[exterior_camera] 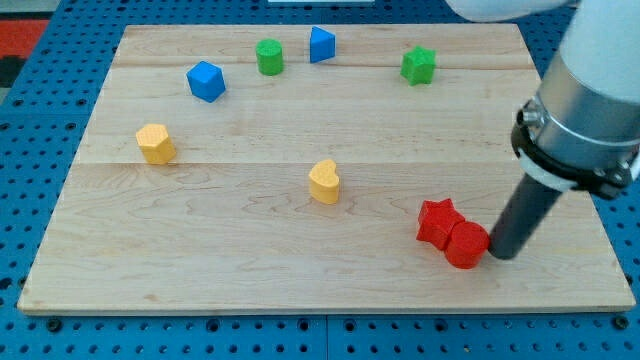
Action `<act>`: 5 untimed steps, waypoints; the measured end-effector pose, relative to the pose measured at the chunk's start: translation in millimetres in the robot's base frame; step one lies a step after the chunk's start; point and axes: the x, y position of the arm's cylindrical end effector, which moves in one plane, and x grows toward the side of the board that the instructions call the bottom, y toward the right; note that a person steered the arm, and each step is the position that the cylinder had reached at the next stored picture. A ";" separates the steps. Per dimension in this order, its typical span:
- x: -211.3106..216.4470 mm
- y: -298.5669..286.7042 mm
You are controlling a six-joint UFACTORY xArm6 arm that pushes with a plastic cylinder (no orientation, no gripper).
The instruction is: Put the red circle to the right of the yellow hexagon
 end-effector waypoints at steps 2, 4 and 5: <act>-26.4 -5.4; 19.1 -7.9; 22.2 -70.0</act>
